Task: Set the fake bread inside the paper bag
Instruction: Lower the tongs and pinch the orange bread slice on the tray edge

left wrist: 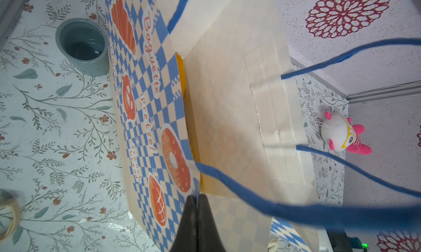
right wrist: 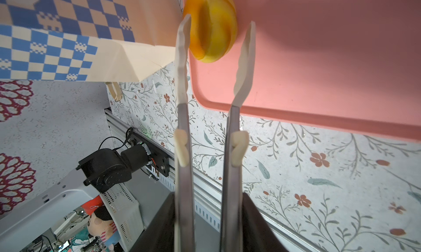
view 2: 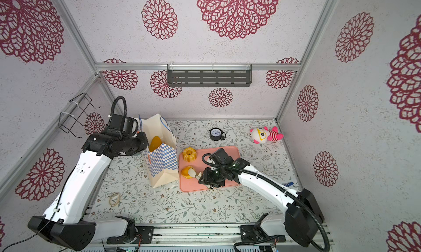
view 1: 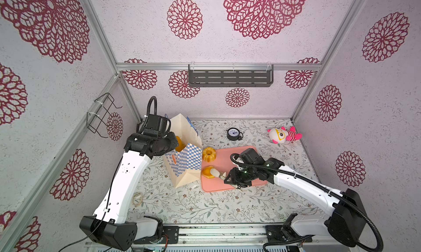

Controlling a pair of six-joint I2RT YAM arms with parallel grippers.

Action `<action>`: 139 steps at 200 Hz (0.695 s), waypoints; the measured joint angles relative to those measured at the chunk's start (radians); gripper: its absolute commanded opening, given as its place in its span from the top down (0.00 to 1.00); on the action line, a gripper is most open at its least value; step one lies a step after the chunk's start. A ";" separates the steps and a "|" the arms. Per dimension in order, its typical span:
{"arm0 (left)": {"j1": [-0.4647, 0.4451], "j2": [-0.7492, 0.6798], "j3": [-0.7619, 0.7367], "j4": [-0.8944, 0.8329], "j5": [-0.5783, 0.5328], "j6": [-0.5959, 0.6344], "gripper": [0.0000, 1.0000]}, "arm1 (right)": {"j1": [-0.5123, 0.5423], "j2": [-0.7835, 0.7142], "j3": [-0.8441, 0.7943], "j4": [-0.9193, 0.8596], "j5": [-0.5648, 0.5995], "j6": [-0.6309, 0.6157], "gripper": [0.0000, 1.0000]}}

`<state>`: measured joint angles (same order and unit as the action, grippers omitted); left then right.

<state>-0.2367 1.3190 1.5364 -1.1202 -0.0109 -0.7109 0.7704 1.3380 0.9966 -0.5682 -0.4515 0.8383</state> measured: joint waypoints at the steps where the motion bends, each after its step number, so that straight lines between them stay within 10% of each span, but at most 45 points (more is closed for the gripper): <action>1: 0.000 0.000 0.000 0.000 0.000 0.000 1.00 | 0.000 0.001 0.000 0.000 0.000 0.000 0.59; 88: 0.000 0.000 0.000 0.000 0.000 0.000 1.00 | 0.006 0.019 0.037 -0.011 -0.003 -0.018 1.00; 139: 0.000 0.001 0.000 0.001 0.002 0.000 1.00 | -0.006 -0.029 0.062 -0.099 0.036 -0.044 1.00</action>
<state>-0.2367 1.3201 1.5364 -1.1191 -0.0090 -0.7105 0.7643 1.3087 1.0588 -0.6674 -0.4152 0.7944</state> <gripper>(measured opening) 0.041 0.259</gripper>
